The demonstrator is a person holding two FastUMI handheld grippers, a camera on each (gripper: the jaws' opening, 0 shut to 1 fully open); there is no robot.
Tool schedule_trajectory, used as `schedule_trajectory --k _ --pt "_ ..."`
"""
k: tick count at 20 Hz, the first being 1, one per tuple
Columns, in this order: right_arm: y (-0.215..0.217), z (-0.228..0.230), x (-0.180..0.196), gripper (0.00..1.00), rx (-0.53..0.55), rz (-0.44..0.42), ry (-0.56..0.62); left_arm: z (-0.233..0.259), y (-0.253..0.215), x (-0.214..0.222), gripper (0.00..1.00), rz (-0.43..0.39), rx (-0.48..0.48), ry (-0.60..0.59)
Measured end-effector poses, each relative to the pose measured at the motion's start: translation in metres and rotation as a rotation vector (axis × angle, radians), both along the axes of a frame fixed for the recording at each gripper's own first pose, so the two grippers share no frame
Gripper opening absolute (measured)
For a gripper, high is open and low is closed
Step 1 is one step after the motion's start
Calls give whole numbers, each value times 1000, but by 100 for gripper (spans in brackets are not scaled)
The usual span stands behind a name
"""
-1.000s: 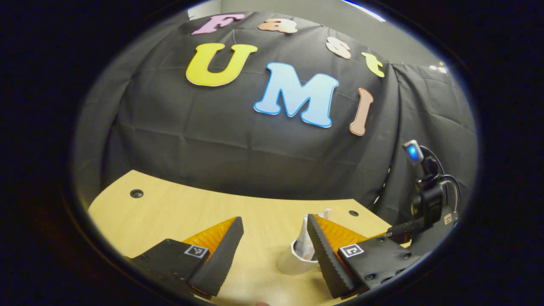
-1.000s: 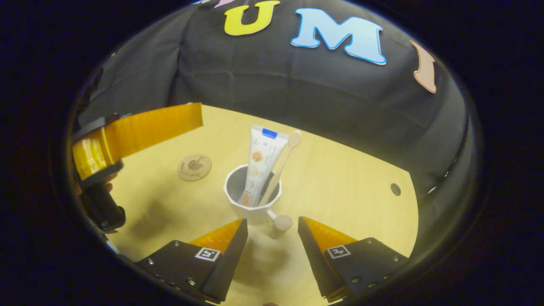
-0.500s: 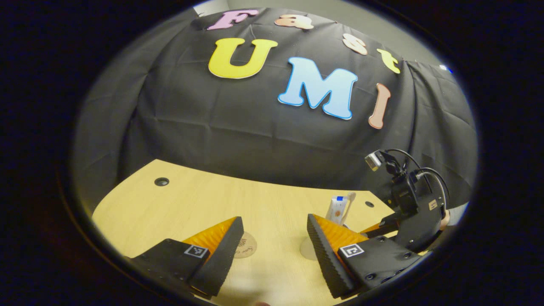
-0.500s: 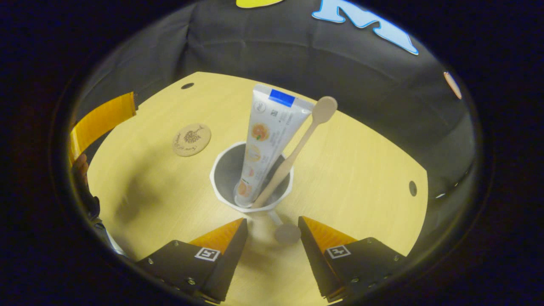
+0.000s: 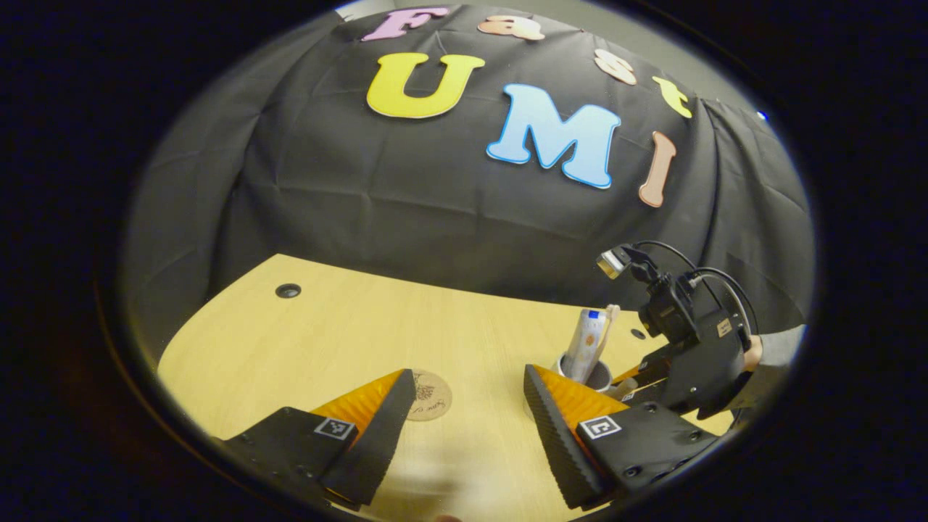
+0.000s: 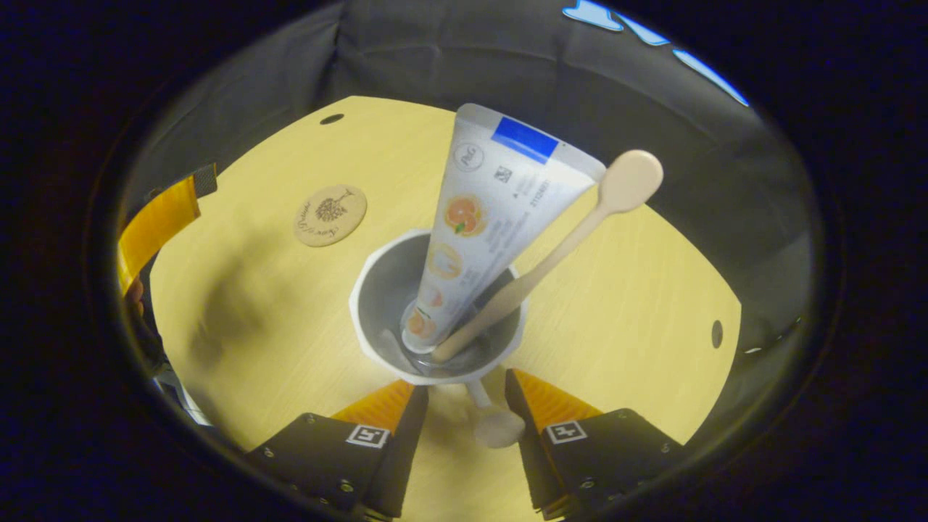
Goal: Put the toothbrush and toothpaste on the desktop into the cup, then pick up the cup and place it on the coaster on the desktop.
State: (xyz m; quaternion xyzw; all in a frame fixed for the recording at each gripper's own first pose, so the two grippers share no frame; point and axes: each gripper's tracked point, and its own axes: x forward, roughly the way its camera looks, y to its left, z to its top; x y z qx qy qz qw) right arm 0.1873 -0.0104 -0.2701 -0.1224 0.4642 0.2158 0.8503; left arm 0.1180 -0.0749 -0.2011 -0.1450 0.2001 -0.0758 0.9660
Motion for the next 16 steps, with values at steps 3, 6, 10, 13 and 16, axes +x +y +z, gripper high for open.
schedule_trajectory --k 3,6,10,13,16 --pt "-10 8 4 35 -17 -24 -16 -6 1 -4 96 3 -6 16" --pt "-10 8 3 26 -3 -40 -6 -6 1 -3 96 7 -2 17" --pt "-10 9 1 21 -2 -38 -5 -5 0 -5 96 7 0 17" --pt "-7 10 1 16 7 -49 -17 -3 4 -7 96 8 -2 11" --pt "-4 9 3 16 26 -64 -34 -7 8 -10 96 19 -6 11"
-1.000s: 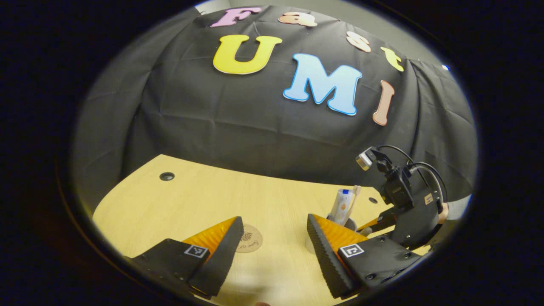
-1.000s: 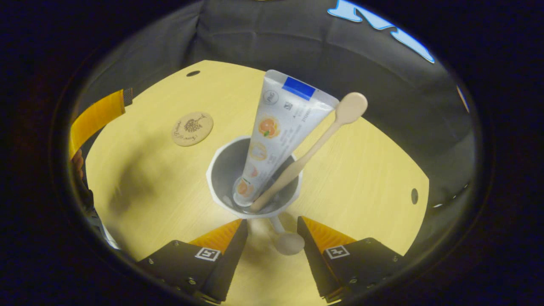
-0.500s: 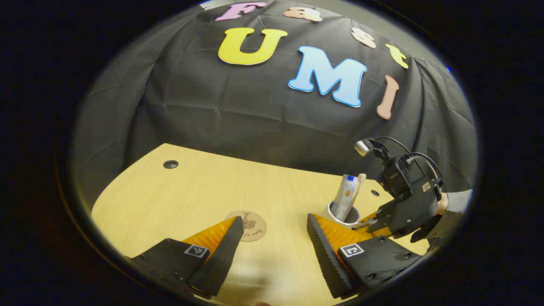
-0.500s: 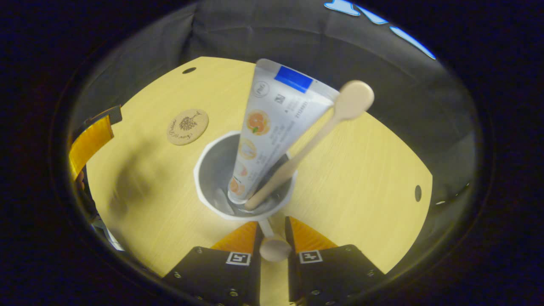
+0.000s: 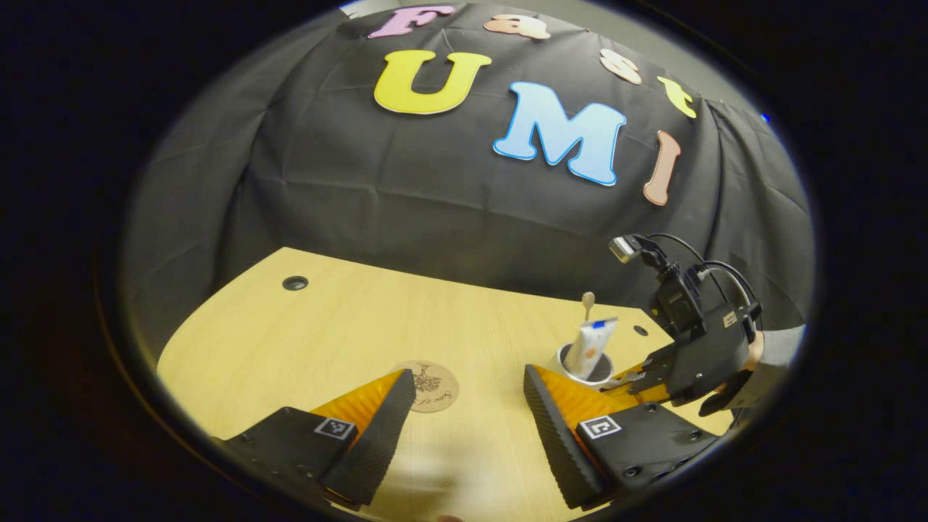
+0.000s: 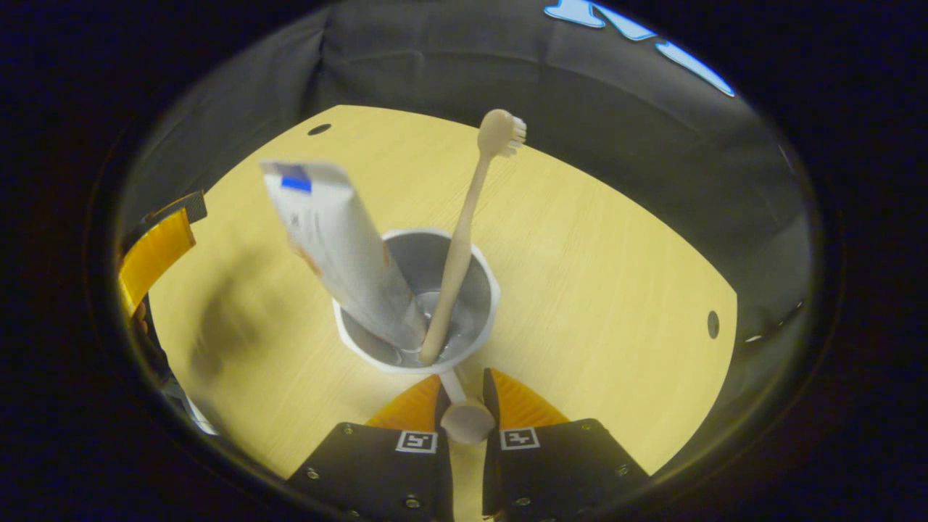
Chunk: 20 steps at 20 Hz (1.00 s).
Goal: Put the toothbrush and toothpaste on the desktop into the cup, then pick up the cup and place it on the coaster on the desktop.
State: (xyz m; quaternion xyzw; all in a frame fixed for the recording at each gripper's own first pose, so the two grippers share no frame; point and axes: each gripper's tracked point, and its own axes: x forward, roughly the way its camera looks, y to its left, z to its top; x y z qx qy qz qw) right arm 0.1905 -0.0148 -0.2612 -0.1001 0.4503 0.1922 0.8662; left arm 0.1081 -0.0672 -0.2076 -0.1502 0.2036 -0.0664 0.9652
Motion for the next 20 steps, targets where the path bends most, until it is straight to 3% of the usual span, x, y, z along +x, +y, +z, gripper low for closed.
schedule_trajectory --k 9,20 --pt "17 16 1 16 80 -59 -44 -2 16 -6 96 21 7 4" --pt "112 42 12 16 99 35 -48 -4 78 -38 96 79 19 11"
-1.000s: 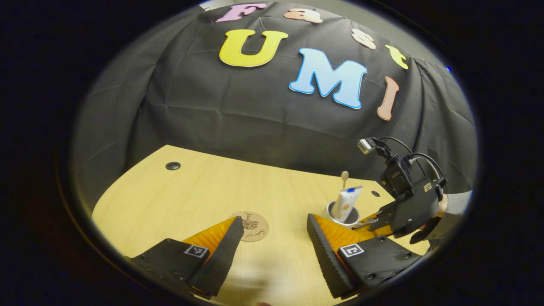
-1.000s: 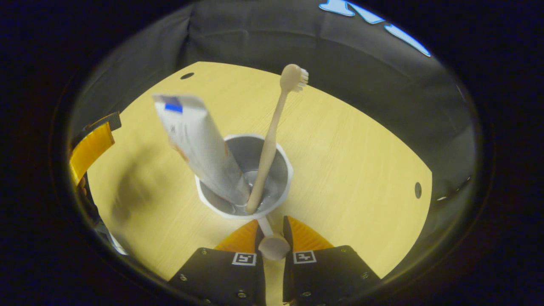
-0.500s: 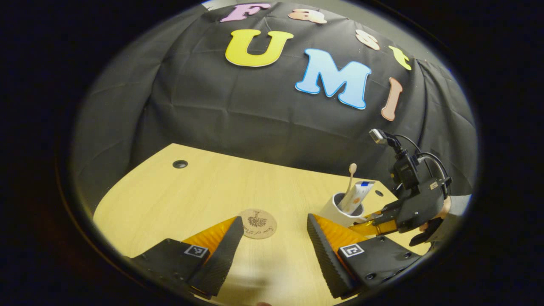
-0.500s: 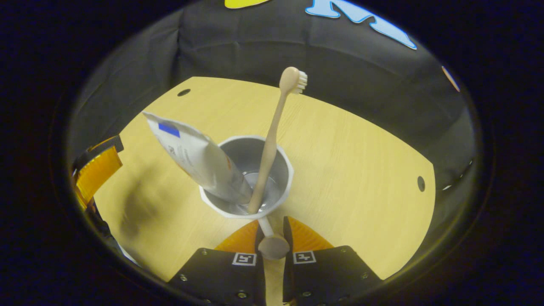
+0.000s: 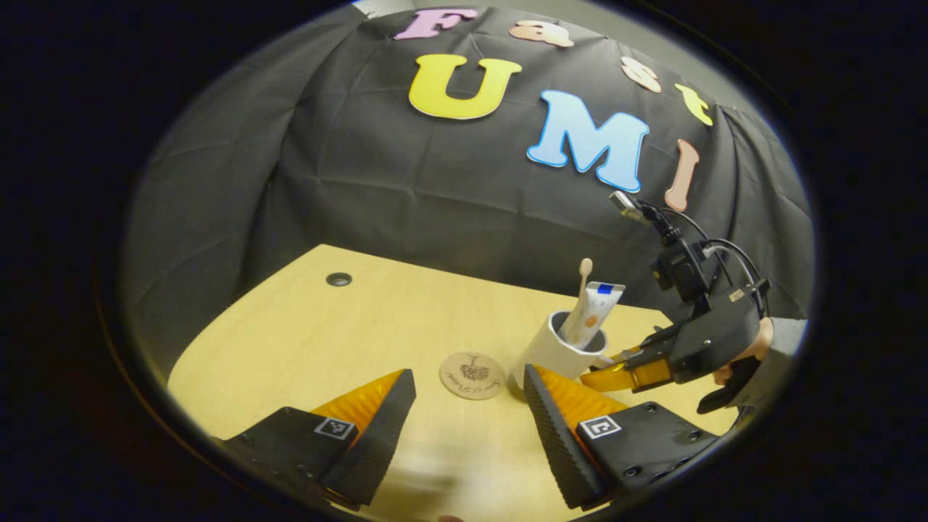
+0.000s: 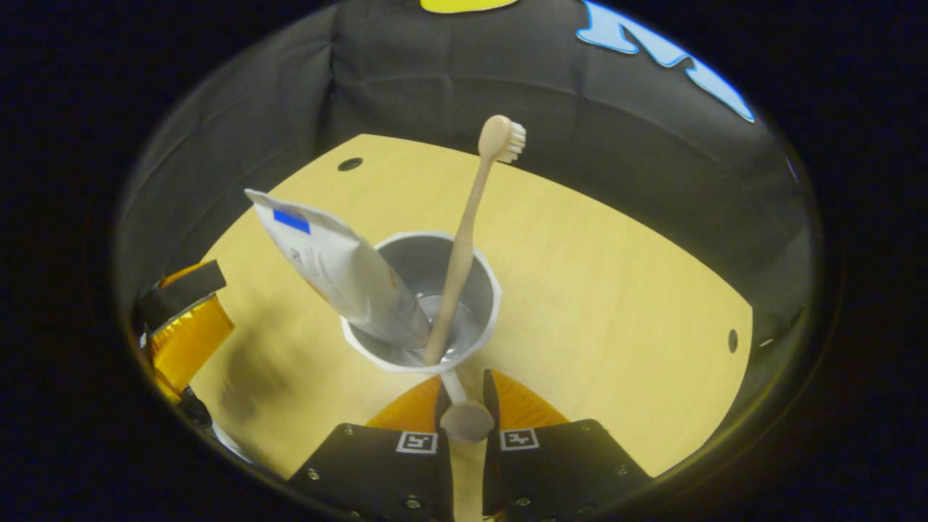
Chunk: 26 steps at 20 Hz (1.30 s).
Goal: Put the toothbrush and toothpaste on the desktop into the cup, then pick up the cup and place it on the coaster on the desktop.
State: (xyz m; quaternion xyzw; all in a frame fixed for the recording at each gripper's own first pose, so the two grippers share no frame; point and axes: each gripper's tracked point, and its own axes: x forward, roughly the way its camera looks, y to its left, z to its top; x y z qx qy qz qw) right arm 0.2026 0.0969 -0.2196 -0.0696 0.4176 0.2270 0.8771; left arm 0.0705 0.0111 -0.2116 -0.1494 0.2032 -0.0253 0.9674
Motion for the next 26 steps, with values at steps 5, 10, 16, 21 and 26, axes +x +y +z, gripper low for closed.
schedule_trajectory --k 5,10,16,21,26 --pt "42 8 21 16 22 2 13 -3 29 -16 96 30 -13 11" --pt "61 15 19 16 -32 22 19 -8 45 -19 96 39 -31 18" --pt "75 2 25 16 -65 23 53 -10 59 -18 96 28 -15 22" --pt "73 -2 30 17 -67 18 71 -16 64 -18 96 24 -29 35" --pt "69 4 26 25 -53 11 71 -13 63 -17 96 17 -24 29"
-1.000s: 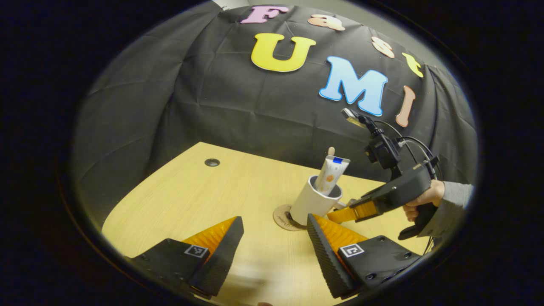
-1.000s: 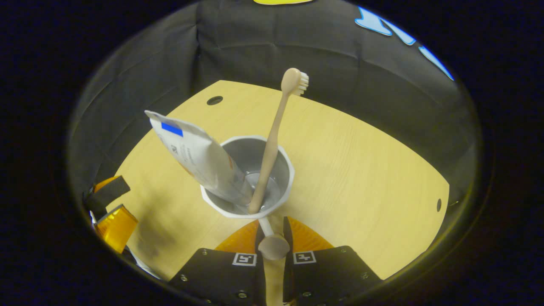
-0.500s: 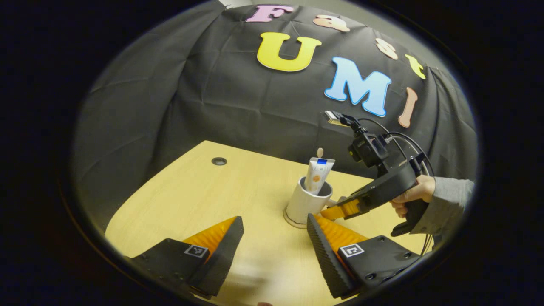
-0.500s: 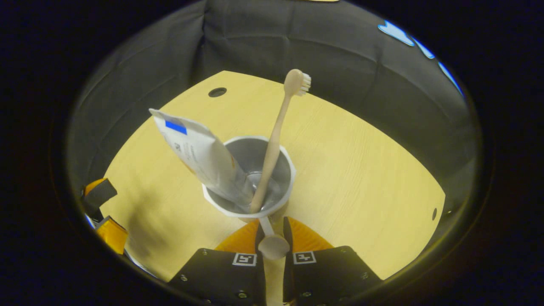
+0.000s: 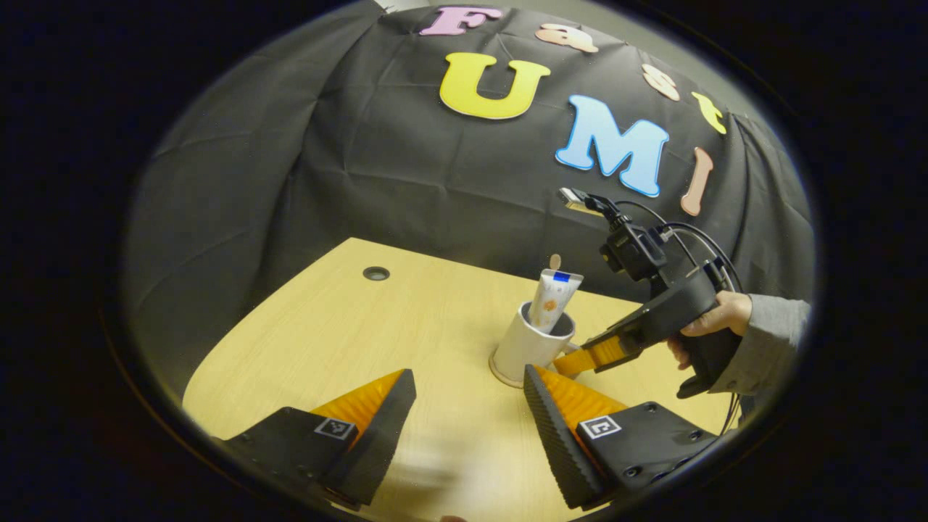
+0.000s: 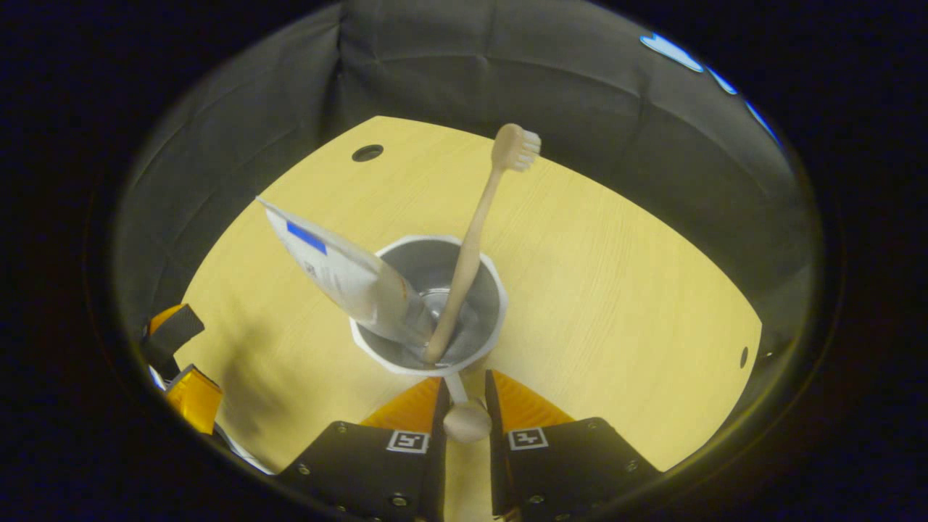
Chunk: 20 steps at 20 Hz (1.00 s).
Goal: Put the toothbrush and toothpaste on the desktop into the cup, then pick up the cup and place it on the coaster on the desktop.
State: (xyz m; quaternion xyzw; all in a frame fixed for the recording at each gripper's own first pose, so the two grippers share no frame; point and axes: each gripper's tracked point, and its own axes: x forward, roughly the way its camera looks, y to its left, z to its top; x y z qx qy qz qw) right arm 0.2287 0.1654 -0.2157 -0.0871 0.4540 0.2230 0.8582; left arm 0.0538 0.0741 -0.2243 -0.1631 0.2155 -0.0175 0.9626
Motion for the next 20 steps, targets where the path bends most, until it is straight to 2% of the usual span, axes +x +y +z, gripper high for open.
schedule_trajectory --k 1,2,6,12,17,20 --pt "1 5 -2 28 10 2 -7 -1 -1 0 96 -2 -1 2" --pt "-2 11 -4 35 15 -1 -22 -1 -2 2 96 -1 2 6" --pt "-13 46 -14 39 73 -17 -94 12 -3 8 96 0 23 -13" --pt "-35 116 -45 38 182 -69 -257 42 -20 22 96 -26 72 -62" --pt "-79 173 -77 37 260 -176 -424 75 -53 29 96 -52 83 -115" --pt "-108 186 -104 37 290 -223 -475 99 -75 31 96 -75 85 -154"
